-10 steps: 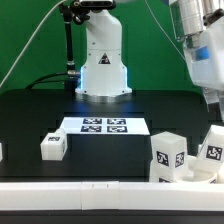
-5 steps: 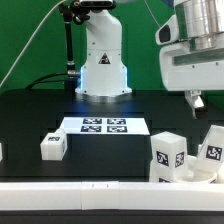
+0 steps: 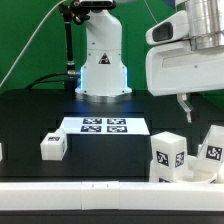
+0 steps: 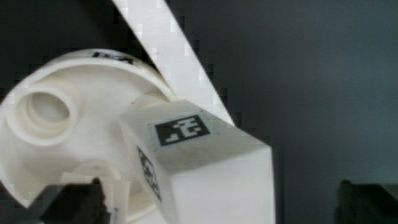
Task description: Assemble stool
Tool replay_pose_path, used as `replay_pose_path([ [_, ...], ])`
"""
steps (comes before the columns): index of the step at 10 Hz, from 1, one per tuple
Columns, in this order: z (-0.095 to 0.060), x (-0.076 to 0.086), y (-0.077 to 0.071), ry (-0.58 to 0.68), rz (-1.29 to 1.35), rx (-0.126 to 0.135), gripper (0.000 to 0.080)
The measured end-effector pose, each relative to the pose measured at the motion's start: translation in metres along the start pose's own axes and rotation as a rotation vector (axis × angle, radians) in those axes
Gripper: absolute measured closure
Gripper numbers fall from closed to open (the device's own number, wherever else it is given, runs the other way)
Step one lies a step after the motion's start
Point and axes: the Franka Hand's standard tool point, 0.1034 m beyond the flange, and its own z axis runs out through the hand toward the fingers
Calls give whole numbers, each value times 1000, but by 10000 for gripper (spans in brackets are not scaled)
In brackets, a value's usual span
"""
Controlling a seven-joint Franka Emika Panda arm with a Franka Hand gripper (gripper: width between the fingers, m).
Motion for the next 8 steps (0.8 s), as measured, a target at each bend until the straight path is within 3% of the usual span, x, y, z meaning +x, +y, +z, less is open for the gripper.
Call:
replay_pose_path([
  [3, 0, 0, 0, 3, -426, -39, 151],
  [6, 6, 11, 7, -45, -736, -34, 151],
  [8, 6, 12, 8, -45, -833, -48, 151],
])
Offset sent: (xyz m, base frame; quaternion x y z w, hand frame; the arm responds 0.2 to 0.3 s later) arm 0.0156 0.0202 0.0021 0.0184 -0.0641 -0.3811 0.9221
